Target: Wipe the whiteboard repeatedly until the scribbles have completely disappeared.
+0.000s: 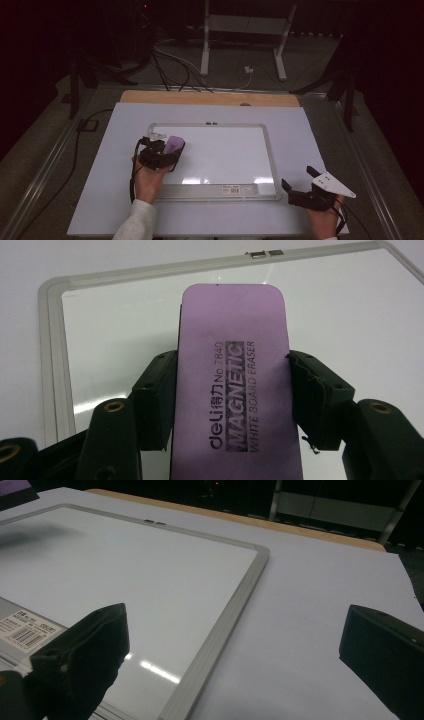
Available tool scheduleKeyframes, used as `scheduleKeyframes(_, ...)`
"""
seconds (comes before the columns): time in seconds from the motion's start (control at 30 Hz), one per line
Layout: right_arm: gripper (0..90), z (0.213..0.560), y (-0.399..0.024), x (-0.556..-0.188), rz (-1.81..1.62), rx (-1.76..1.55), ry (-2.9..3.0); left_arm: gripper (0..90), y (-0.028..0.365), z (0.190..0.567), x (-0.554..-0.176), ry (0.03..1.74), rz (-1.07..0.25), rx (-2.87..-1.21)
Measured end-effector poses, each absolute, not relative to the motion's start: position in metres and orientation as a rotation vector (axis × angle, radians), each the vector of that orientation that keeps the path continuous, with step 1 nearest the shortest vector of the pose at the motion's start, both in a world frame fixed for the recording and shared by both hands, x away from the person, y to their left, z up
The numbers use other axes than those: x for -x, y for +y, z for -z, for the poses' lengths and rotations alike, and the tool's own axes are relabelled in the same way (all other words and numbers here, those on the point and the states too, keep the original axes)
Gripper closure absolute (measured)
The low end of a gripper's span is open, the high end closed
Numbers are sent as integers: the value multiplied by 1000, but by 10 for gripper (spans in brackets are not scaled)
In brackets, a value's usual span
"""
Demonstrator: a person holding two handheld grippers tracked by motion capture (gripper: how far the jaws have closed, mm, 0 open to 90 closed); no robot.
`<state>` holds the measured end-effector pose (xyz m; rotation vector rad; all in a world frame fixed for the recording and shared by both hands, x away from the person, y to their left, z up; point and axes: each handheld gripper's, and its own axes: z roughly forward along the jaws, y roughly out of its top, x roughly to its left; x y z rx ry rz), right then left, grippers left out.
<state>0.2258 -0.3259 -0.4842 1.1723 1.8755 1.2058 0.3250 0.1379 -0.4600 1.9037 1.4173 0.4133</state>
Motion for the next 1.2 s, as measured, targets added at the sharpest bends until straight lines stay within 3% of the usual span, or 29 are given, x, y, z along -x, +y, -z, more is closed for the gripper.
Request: scheduleKeyframes(1.2, 0, 484, -325, -225, -1208, -1172, 1870, 417, 165, 474, -290, 1458, -323, -1884)
